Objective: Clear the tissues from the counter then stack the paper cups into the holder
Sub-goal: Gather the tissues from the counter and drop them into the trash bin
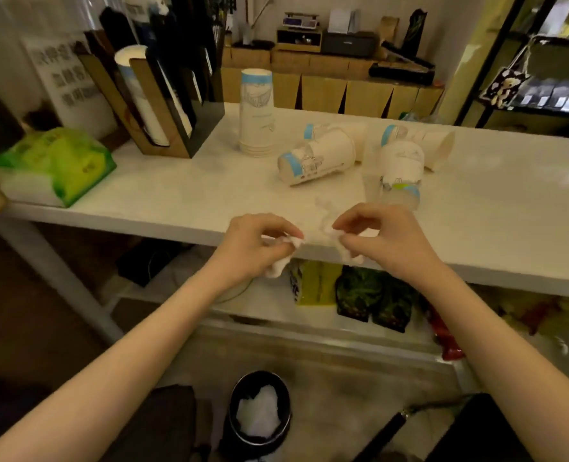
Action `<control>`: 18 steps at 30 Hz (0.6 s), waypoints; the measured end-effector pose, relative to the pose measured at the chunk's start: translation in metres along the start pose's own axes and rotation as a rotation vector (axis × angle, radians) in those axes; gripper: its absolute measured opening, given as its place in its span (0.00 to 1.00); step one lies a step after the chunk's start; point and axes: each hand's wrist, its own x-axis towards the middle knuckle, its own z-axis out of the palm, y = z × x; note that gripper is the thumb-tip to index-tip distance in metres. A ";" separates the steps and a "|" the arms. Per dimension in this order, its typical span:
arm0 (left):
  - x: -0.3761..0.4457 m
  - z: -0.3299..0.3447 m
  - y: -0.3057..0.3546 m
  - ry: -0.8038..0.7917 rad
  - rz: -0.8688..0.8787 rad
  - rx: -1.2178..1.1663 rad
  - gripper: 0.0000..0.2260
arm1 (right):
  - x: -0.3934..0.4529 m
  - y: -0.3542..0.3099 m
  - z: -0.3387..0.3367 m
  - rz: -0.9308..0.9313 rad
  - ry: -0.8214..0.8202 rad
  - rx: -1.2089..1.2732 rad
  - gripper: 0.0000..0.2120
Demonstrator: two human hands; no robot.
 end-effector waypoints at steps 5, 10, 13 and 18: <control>-0.059 0.029 -0.038 0.022 -0.207 -0.026 0.14 | -0.045 0.010 0.038 0.110 -0.217 0.196 0.24; -0.103 0.072 -0.108 0.033 -0.519 0.046 0.17 | -0.074 0.069 0.103 0.339 -0.336 0.293 0.27; -0.130 0.109 -0.161 0.022 -0.620 0.073 0.08 | -0.096 0.131 0.158 0.548 -0.357 0.340 0.20; -0.181 0.176 -0.254 -0.093 -0.727 0.096 0.08 | -0.139 0.229 0.245 0.683 -0.306 0.280 0.10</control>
